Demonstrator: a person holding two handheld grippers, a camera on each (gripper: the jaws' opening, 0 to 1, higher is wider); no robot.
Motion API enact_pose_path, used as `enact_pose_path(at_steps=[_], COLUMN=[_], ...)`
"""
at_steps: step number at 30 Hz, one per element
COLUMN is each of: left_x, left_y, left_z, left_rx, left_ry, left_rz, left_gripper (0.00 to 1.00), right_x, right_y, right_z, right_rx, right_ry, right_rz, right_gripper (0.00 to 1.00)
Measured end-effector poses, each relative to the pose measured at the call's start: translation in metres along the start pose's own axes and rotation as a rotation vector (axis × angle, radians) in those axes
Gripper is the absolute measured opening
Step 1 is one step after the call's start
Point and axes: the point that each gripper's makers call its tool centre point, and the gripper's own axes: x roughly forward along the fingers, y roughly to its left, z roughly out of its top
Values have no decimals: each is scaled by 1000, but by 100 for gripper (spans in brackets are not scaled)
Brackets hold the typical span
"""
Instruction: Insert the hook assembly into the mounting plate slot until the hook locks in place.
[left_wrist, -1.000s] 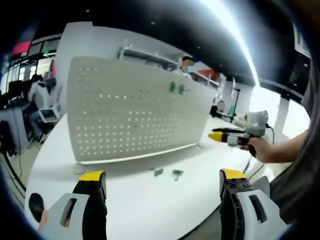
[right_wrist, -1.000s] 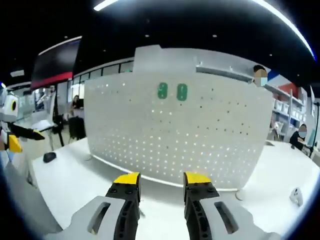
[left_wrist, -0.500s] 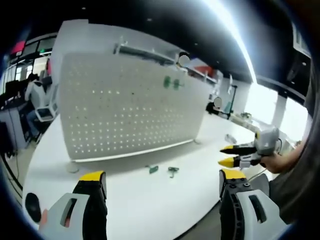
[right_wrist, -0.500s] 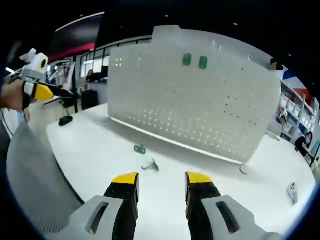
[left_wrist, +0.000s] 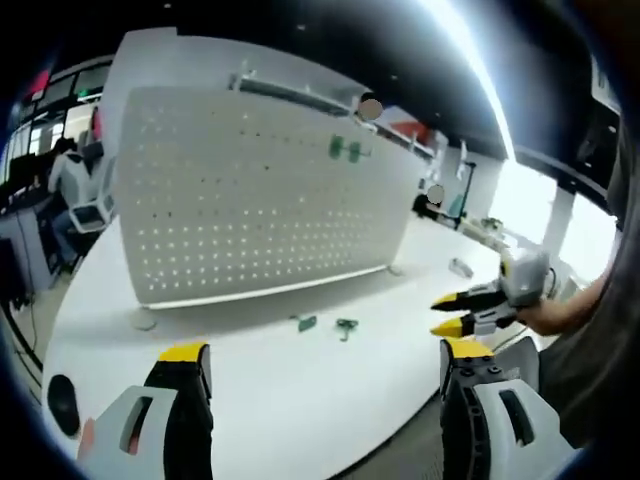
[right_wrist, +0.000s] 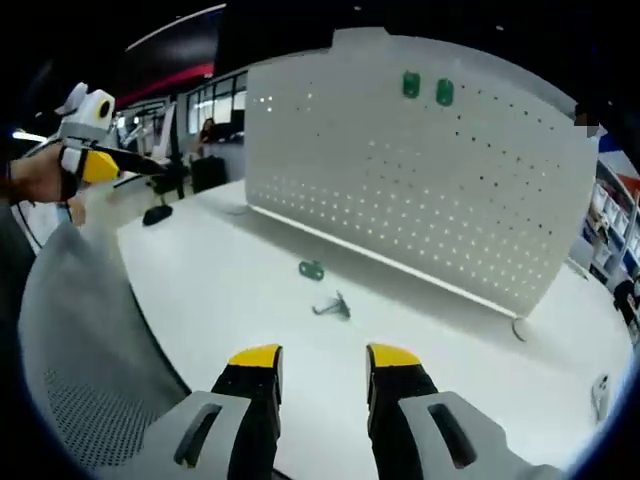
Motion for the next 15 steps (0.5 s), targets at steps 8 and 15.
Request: enact_pose_path(at_steps=[8,15], left_x=[5,11], left_y=[2,2], left_z=[-17,-35], left_rx=[-14,-57], left_ry=[57,127], left_rz=[-21,-39], left_gripper=[94,91], right_x=[30,55], right_y=[1,-1], right_z=[-9,-13], right_rx=[-21,-32], right_ry=[70,97], right_rz=[60,87], right_gripper=[31,30])
